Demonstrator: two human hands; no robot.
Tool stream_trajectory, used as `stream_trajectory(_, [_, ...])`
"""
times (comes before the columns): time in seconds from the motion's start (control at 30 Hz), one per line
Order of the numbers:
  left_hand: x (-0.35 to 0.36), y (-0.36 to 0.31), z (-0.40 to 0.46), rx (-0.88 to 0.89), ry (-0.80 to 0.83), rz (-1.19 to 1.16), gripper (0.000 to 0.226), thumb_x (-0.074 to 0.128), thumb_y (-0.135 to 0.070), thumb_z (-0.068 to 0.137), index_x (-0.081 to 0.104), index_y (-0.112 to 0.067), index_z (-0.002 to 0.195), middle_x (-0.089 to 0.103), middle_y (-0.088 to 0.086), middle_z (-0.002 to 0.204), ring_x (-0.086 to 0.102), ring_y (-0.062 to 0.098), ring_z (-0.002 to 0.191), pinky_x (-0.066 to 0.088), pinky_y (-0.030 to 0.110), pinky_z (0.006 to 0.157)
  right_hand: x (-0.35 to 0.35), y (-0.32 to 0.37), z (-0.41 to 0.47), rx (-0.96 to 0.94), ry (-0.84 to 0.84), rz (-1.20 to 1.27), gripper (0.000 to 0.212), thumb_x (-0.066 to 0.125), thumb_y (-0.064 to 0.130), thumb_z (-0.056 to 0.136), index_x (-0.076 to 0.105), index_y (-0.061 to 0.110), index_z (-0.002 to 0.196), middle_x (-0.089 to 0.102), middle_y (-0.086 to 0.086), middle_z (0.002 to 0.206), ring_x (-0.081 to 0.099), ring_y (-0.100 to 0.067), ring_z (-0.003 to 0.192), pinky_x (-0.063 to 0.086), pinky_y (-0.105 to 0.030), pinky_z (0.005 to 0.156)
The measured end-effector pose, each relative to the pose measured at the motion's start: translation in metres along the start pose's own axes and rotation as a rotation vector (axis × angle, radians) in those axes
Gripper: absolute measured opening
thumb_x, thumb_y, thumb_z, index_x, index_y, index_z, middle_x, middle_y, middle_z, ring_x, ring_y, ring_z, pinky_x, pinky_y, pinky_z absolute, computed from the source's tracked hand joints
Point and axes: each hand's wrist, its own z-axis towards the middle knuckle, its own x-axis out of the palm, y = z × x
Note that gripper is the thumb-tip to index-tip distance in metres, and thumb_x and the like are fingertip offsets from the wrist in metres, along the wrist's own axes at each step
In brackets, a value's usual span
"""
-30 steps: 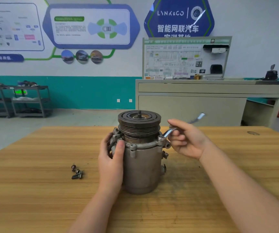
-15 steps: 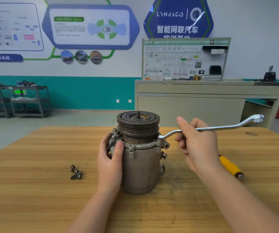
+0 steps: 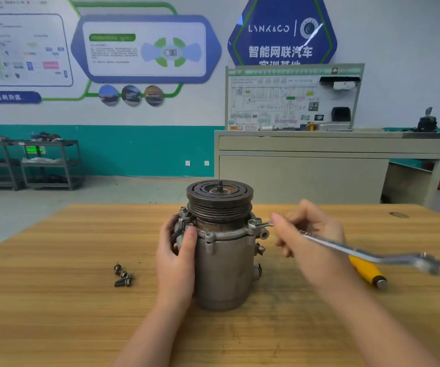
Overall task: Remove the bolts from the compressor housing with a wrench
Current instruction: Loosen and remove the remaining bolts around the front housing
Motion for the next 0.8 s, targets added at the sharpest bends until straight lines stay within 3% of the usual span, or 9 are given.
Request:
stream_trajectory(0.13, [0.001,-0.001,0.0,0.0,-0.007,-0.001,0.046,0.053,-0.065,0.069,0.055,-0.043,0.11,0.062,-0.018,0.114,0.057,-0.013,0.102,0.041,0.002,0.079,-0.023,-0.013,0.04,0.539,0.309,0.597,0.034,0.087,0.014,0.062,0.053,0.019,0.057,0.057,-0.007,0.052,0.048,-0.007,0.036,0.031,-0.013,0.029])
stream_trajectory(0.23, [0.0,-0.001,0.0,-0.004,-0.001,-0.008,0.049,0.053,-0.065,0.069,0.054,-0.042,0.112,0.062,-0.019,0.115,0.056,-0.014,0.102,0.041,0.001,0.079,-0.023,-0.019,0.065,0.835,0.503,0.768,0.038,0.095,0.006,0.044,0.063,0.008,0.063,0.054,-0.006,0.051,0.048,-0.004,0.036,0.034,-0.01,0.027])
stream_trajectory(0.3, [0.0,-0.001,0.0,0.001,0.003,-0.006,0.056,0.053,-0.066,0.069,0.054,-0.039,0.118,0.061,-0.018,0.117,0.056,-0.013,0.103,0.041,0.0,0.078,-0.018,-0.021,0.075,0.914,0.529,0.783,0.039,0.096,0.005,0.041,0.065,0.004,0.065,0.053,-0.006,0.048,0.047,-0.003,0.033,0.033,-0.01,0.026])
stream_trajectory(0.37, [-0.001,0.0,0.0,0.003,0.008,0.003,0.06,0.053,-0.067,0.069,0.053,-0.037,0.121,0.061,-0.017,0.118,0.056,-0.012,0.105,0.041,0.001,0.079,-0.013,-0.023,0.079,0.898,0.463,0.802,0.033,0.094,0.01,0.048,0.063,0.004,0.059,0.053,-0.006,0.045,0.045,-0.003,0.03,0.032,-0.011,0.025])
stream_trajectory(0.43, [0.0,0.001,0.0,-0.001,0.011,0.008,0.057,0.053,-0.068,0.069,0.053,-0.039,0.119,0.062,-0.017,0.118,0.056,-0.011,0.106,0.042,0.005,0.083,-0.009,-0.024,0.078,0.847,0.292,0.841,0.028,0.083,0.017,0.063,0.06,0.008,0.052,0.051,-0.002,0.044,0.041,-0.002,0.029,0.028,-0.01,0.025])
stream_trajectory(0.57, [0.0,0.002,0.001,0.006,-0.003,0.008,0.057,0.053,-0.067,0.07,0.054,-0.037,0.119,0.063,-0.017,0.118,0.056,-0.009,0.107,0.042,0.008,0.087,-0.009,-0.023,0.062,0.682,-0.023,0.708,0.032,0.063,0.014,0.084,0.041,0.018,0.062,0.046,0.0,0.044,0.035,-0.003,0.029,0.02,-0.012,0.025])
stream_trajectory(0.67, [-0.001,0.003,0.0,-0.001,-0.004,0.007,0.061,0.053,-0.068,0.069,0.053,-0.037,0.122,0.063,-0.015,0.119,0.057,-0.007,0.109,0.042,0.011,0.088,-0.005,-0.016,0.044,0.533,-0.068,0.575,0.041,0.061,0.01,0.088,0.035,0.019,0.057,0.046,-0.003,0.044,0.034,-0.006,0.029,0.018,-0.011,0.03])
stream_trajectory(0.8, [-0.001,0.001,0.0,-0.004,-0.001,0.008,0.052,0.053,-0.067,0.07,0.054,-0.042,0.115,0.062,-0.019,0.116,0.056,-0.011,0.106,0.041,0.001,0.081,0.003,0.01,0.029,0.283,-0.086,0.299,0.051,0.061,0.005,0.089,0.037,0.021,0.047,0.05,-0.006,0.043,0.037,-0.012,0.03,0.023,-0.011,0.034])
